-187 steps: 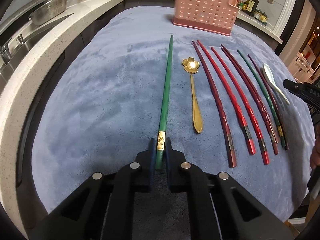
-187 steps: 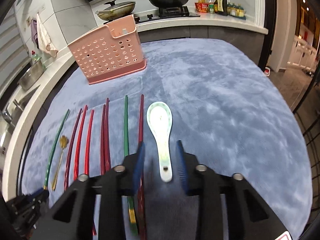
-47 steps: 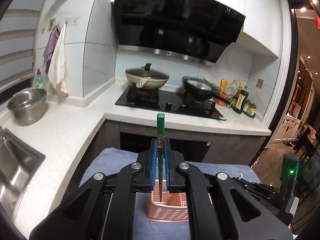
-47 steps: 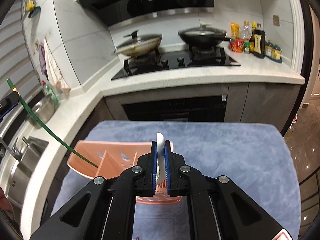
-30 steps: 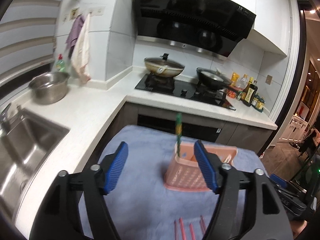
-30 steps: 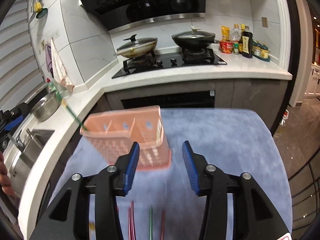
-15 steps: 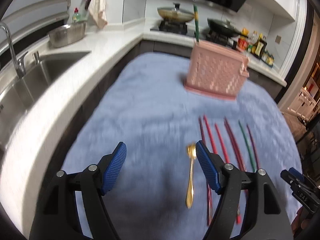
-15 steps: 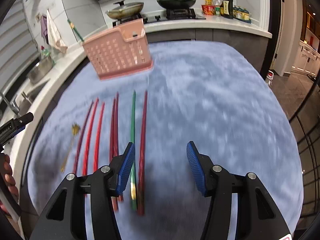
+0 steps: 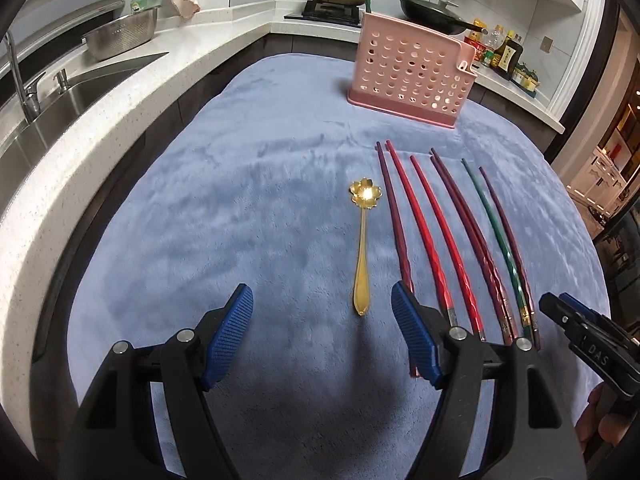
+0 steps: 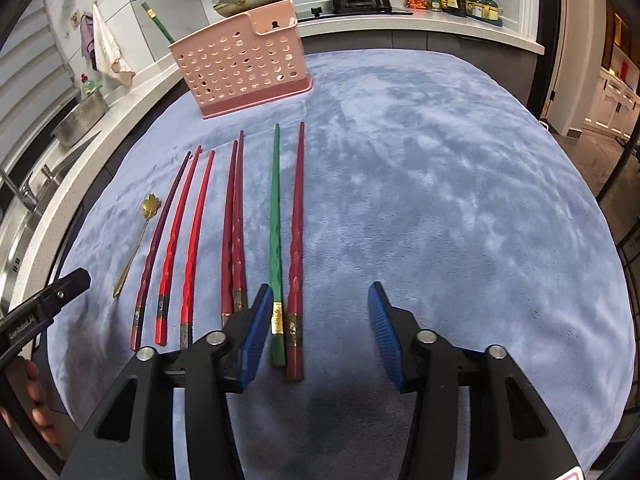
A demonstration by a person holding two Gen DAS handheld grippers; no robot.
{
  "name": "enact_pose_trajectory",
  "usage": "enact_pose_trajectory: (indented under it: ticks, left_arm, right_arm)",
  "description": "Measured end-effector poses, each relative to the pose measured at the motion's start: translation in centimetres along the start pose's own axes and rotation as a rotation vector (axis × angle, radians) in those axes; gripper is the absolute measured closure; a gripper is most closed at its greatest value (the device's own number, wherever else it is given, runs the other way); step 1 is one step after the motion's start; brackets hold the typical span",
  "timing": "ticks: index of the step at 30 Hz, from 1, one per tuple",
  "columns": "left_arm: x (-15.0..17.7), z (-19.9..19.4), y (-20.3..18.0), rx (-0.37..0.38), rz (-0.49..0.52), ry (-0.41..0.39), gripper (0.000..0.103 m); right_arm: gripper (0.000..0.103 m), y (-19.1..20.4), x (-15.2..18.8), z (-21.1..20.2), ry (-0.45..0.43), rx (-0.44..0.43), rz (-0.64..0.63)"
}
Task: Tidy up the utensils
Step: 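Open both tools and withdraw them from the pink caddy, then grasp the gold spoon with the left tool while the right tool grasps a dark-red chopstick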
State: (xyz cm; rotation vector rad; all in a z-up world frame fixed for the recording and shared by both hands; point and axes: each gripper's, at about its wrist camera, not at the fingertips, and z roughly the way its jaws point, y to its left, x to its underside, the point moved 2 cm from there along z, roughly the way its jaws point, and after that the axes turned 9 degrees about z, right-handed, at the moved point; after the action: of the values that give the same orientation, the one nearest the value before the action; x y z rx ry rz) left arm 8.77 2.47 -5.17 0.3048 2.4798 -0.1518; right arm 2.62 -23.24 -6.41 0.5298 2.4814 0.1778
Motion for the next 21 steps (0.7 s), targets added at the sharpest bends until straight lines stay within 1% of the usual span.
enact_pose_trajectory:
  ticks: [3,7,9,11,14,21]
  left_arm:
    - [0.0,0.2,-0.1,0.001,-0.002,0.003,0.035]
    - [0.1,0.7,-0.1,0.001,-0.009,0.019,0.035]
    - [0.2,0.8,0.0,0.002,-0.013,0.025,0.035]
    - [0.2,0.9,0.1,0.005,-0.016,0.028,0.035]
    - [0.4,1.3,0.1,0.006,-0.014,0.04,0.035]
    - [0.6,1.6,0.1,0.005,-0.016,0.046,0.035]
  right_arm:
    - [0.062,0.2,-0.2,0.5,0.003,-0.006,0.008]
    - [0.071,0.6,-0.4,1.1,0.009,-0.008,-0.001]
    - [0.073,0.7,-0.5,1.4,0.009,-0.004,-0.002]
    - [0.078,0.7,-0.6,1.8,0.018,-0.009,0.005]
    - [0.083,0.8,-0.5,2.3,0.032,-0.011,0.002]
    - [0.087,0.3,-0.2,2.6,0.033,-0.02,-0.001]
